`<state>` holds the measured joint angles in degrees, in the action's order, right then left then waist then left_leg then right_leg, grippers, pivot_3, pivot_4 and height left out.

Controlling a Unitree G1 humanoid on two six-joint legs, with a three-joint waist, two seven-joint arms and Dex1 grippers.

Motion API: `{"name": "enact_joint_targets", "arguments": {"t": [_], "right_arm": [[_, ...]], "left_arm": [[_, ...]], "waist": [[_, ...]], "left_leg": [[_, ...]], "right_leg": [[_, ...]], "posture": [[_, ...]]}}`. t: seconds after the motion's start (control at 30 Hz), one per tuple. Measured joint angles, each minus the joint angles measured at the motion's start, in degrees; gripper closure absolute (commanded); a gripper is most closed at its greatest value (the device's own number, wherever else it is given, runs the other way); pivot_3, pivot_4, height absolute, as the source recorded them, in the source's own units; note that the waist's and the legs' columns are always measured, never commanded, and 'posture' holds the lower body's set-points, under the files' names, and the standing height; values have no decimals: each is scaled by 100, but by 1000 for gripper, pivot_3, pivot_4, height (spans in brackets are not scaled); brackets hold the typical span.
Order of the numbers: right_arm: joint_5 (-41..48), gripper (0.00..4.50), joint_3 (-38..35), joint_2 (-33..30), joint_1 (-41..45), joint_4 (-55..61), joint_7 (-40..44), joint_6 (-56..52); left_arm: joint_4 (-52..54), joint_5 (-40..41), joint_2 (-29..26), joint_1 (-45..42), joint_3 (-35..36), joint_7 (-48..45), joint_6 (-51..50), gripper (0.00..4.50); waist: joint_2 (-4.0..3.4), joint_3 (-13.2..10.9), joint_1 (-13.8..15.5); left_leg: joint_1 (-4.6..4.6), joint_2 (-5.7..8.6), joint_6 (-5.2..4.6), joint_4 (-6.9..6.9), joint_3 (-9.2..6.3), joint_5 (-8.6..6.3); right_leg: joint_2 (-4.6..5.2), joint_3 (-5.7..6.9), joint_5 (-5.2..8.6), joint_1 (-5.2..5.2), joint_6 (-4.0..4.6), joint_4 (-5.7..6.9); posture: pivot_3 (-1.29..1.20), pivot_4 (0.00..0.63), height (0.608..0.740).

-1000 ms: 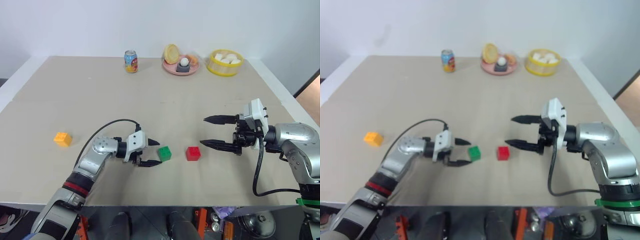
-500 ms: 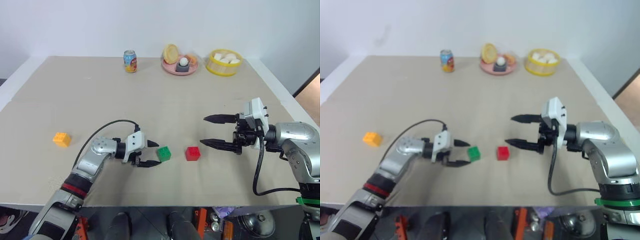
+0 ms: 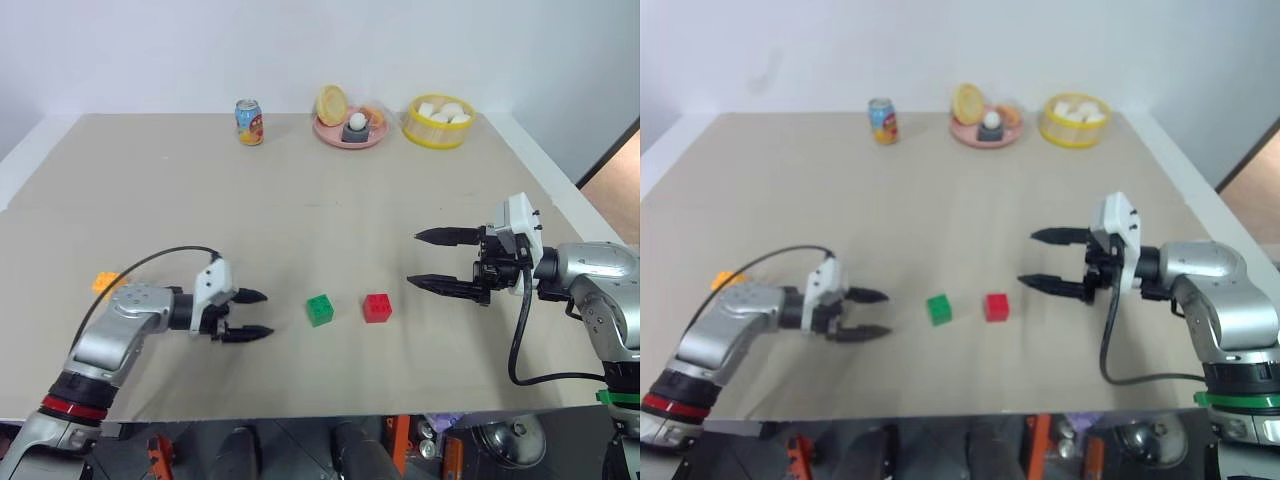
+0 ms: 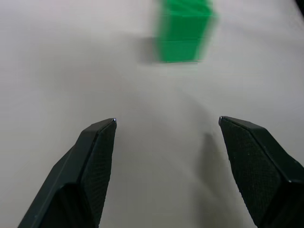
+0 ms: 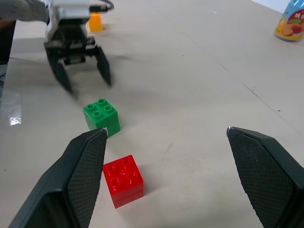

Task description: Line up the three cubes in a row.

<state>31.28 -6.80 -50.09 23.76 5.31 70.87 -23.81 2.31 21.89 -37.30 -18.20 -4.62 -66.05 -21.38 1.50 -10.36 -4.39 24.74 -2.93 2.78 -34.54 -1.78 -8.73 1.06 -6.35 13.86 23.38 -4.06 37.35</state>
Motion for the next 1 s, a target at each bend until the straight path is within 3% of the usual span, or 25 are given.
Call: {"name": "enact_joint_targets", "arguments": {"t": [0.23, 0.33, 0.57, 0.77, 1.0], "right_arm": [[-8, 326, 2, 35, -35, 3, -51, 13], [3, 326, -20, 55, -113, 70, -211, -19], [228, 326, -87, 66, -263, 533, -258, -188], [278, 326, 226, 240, -66, 933, -240, -202], [261, 326, 829, 739, 254, 1190, -334, -249]], "left_arm": [[1493, 706, 558, 947, 979, 1440, -557, 932], [2123, 677, 1040, 1530, 1449, 2612, -749, 932], [3062, 100, 2168, 3090, 1756, 4687, -898, 932], [3310, -234, 2704, 3344, 1921, 5776, -922, 932], [3331, -474, 2951, 3272, 2136, 6533, -1026, 932]], "waist": [[2, -1, 11], [4, -1, 11], [10, -3, 21], [22, -6, 18], [48, -3, 14]], "left_leg": [[-4, 9, 1, -2, 4, 1], [-4, 9, 2, -4, 4, 1], [-6, 15, 3, -9, 4, 0], [-6, 21, 10, -38, 5, 0], [4, 23, 19, -44, 4, -6]], "right_leg": [[12, -1, -1, -5, -7, 0], [11, -2, -3, -6, -7, 0], [15, -5, -2, -8, -8, -1], [25, -4, -10, -6, -3, -2], [27, -1, -12, -2, -5, -7]], "posture": [[0, 150, 740], [0, 150, 740], [0, 150, 740], [0, 150, 740], [0, 150, 740]]}}
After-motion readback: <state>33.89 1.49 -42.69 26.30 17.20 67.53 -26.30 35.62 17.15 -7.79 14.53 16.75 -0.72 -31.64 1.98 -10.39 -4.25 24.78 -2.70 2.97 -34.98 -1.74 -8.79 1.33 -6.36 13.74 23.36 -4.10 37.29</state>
